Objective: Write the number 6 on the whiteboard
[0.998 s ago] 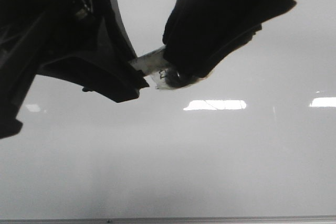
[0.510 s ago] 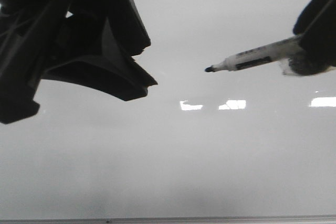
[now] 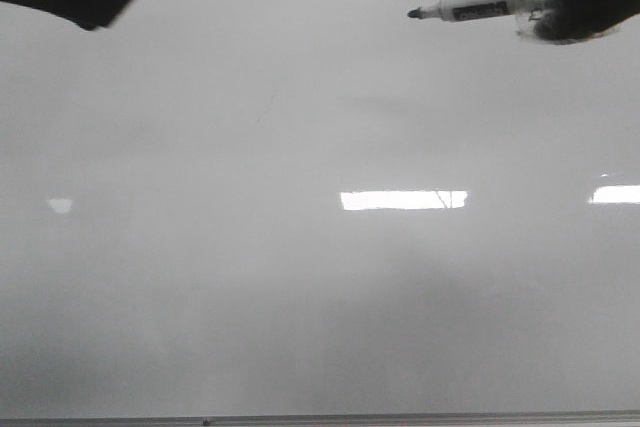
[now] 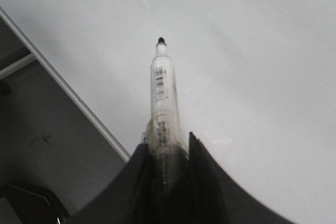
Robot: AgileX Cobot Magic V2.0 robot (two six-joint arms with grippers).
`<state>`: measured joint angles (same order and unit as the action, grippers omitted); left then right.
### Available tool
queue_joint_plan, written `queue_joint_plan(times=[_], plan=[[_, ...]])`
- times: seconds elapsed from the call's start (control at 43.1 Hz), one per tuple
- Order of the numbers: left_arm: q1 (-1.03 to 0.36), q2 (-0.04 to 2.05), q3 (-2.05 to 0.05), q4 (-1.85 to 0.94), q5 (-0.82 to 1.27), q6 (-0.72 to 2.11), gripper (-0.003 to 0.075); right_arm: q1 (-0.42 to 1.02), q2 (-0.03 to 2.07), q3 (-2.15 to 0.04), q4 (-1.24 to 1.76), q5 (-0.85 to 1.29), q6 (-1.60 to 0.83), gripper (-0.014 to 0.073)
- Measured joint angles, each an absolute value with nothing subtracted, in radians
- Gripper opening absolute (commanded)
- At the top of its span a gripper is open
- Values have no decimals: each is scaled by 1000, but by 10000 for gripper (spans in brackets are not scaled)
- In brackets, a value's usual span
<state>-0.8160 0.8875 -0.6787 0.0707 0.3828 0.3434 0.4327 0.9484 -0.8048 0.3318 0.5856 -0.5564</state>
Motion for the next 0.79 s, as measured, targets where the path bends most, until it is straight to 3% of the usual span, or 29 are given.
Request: queue_joint_plan(times=[0.162, 0.394, 0.789], plan=[[-790, 588, -477, -59, 246, 342, -20, 433, 973, -813, 357, 549, -556, -58], [-788, 251, -310, -135, 221, 341, -20, 499, 1177, -921, 364, 498, -556, -60], [-788, 164, -281, -139, 221, 340, -20, 528, 1471, -1177, 368, 399, -565, -60]])
